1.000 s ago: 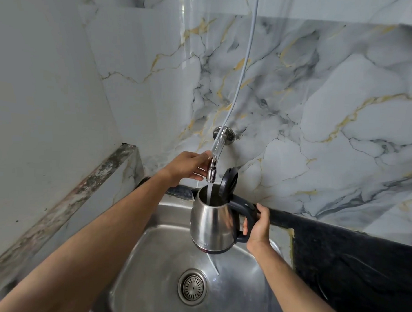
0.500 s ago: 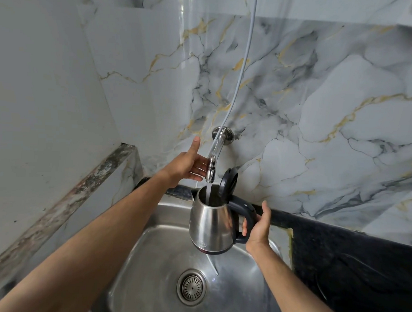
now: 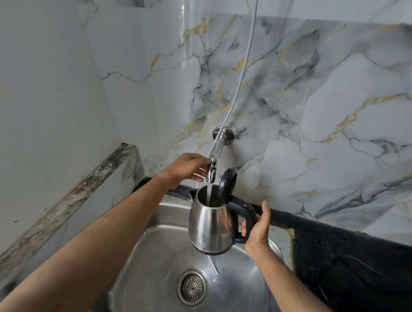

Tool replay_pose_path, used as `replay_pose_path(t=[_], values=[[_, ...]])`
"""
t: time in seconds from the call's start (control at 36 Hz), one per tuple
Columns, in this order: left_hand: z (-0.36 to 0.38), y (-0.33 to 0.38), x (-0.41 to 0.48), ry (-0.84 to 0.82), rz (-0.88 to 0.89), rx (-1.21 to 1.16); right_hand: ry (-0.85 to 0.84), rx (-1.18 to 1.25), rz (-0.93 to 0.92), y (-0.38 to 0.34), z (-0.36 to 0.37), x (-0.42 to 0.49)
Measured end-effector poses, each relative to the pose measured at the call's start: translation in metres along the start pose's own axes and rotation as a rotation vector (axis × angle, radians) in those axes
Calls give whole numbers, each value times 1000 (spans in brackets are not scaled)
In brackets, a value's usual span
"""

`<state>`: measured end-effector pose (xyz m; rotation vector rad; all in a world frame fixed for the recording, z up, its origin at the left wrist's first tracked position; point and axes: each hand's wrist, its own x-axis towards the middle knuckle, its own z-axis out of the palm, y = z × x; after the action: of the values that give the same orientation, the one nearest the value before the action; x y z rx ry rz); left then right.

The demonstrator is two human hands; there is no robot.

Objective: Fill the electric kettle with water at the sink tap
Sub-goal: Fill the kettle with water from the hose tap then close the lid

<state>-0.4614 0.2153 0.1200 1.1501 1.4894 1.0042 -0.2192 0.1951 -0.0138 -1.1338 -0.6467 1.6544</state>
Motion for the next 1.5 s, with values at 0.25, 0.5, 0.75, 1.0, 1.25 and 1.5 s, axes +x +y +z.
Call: replay_pose_path(t=[0.25, 0.5, 0.75, 1.0, 1.25, 1.5], values=[[3, 5, -6, -22, 69, 189, 10, -6, -8, -2, 4, 0], [5, 5, -6, -4, 85, 198, -7, -18, -7, -2, 3, 2], [6, 3, -4, 14, 88, 255, -19, -31, -11, -1, 3, 2], [11, 2, 2, 132, 73, 310, -34, -40, -20, 0, 4, 1], [17, 1, 3, 217, 42, 387, -32, -37, -6, 0, 0, 1], [26, -3, -4, 259, 40, 386, -37, -50, -13, 1, -3, 0]])
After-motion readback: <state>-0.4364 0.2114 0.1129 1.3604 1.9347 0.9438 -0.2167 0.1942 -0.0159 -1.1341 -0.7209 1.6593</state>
